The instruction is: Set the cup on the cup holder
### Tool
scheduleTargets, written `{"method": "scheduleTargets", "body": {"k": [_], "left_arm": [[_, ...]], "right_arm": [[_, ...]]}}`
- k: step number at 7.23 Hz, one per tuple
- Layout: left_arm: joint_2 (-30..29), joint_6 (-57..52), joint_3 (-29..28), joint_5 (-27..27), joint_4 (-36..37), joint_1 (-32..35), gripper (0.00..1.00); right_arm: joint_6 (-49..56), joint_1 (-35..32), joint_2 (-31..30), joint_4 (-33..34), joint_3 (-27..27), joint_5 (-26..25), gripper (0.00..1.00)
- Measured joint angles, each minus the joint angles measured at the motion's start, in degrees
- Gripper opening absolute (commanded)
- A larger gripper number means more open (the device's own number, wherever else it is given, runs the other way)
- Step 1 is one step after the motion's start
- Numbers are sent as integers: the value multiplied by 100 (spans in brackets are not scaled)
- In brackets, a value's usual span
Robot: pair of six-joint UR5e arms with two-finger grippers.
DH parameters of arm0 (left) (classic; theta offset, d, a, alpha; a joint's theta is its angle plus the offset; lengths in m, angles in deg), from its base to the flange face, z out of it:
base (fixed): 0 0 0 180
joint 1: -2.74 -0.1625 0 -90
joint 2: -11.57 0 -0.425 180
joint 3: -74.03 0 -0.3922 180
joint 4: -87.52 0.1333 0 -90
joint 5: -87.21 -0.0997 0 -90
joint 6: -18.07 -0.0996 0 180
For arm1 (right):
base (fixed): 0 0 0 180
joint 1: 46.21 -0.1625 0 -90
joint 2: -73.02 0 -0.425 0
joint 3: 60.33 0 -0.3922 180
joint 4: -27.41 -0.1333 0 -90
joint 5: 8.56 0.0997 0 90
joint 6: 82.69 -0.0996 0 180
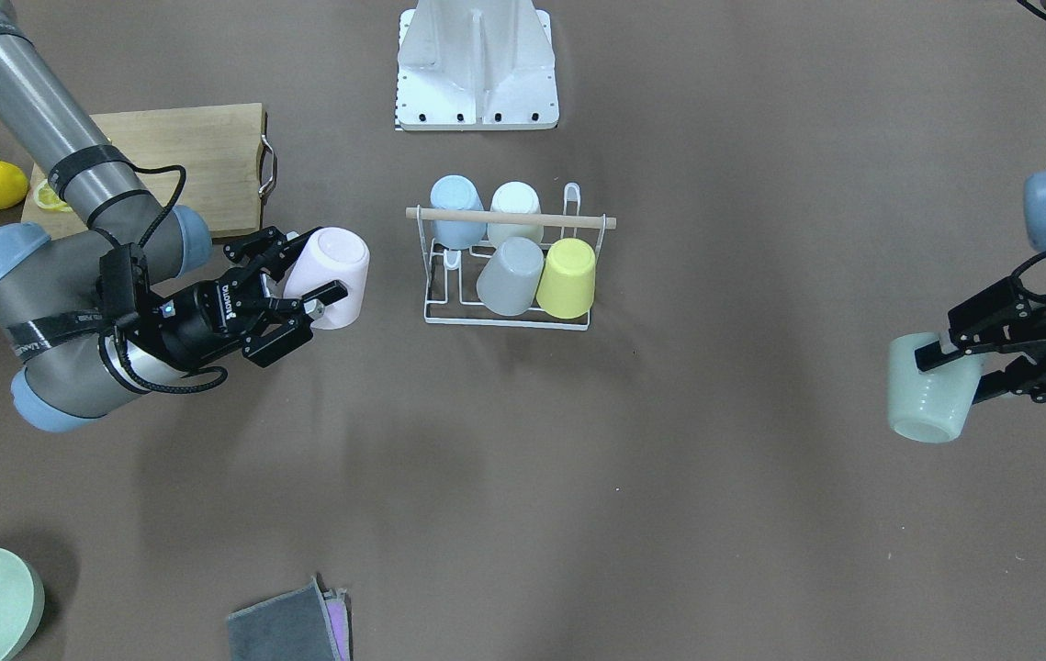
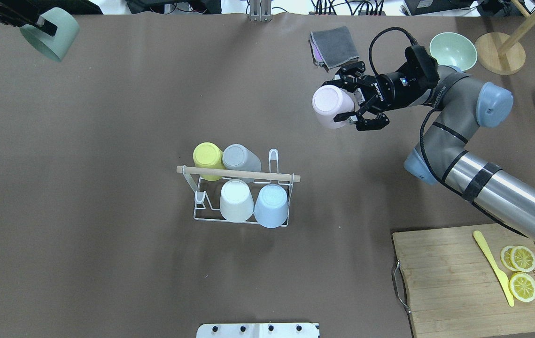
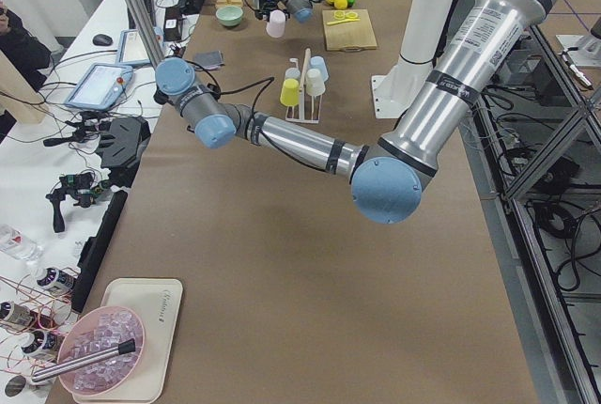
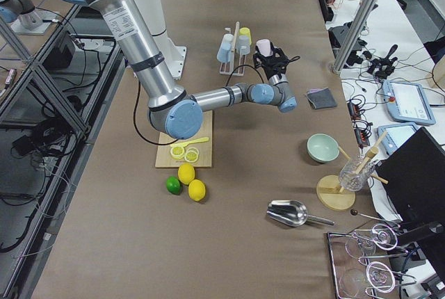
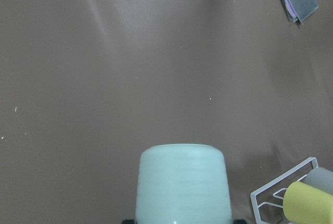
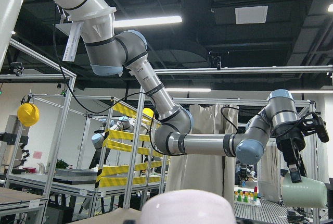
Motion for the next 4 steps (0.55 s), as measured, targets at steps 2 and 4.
{"method": "scheduleTargets", "body": {"k": [2, 4], "left_arm": [[540, 941, 149, -545, -1974, -32, 0], [1089, 2278, 438, -1469, -3935, -119, 0]], "right_arm": [[327, 175, 110, 4, -22, 182, 28], [488, 318, 335, 12, -204, 241, 28]]}}
